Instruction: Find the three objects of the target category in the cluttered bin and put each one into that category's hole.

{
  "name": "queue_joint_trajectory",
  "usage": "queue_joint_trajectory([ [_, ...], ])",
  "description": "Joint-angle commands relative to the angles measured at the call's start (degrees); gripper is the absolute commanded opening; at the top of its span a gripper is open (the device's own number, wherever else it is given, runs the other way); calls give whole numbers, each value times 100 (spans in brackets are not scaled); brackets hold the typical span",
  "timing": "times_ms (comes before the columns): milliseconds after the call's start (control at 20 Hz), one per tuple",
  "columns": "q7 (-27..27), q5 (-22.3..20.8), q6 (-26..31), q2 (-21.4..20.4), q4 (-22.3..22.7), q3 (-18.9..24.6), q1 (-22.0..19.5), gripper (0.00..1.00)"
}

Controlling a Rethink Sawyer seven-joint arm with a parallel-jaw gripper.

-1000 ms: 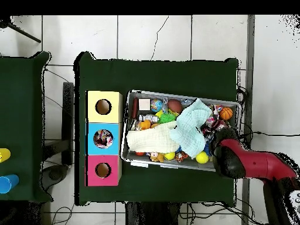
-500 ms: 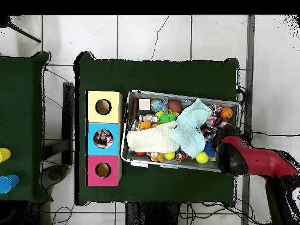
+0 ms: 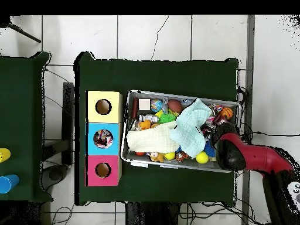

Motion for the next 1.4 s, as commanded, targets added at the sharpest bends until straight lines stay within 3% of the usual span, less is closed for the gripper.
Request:
queue_joint_trajectory([
  [50,-366,-275,391,407,-287,409,60,100],
  [650,-333,-178,468,374,-117,472,43,100],
  [1050,-419,-276,429,501,-260,607,-10,100],
  [1150,-472,-307,450,553,-186,880,-216,100],
  [1200,-498,-322,460,579,-149,1016,-320,0],
  [1400,-719,-357,670,699,48,1668,-718,0],
])
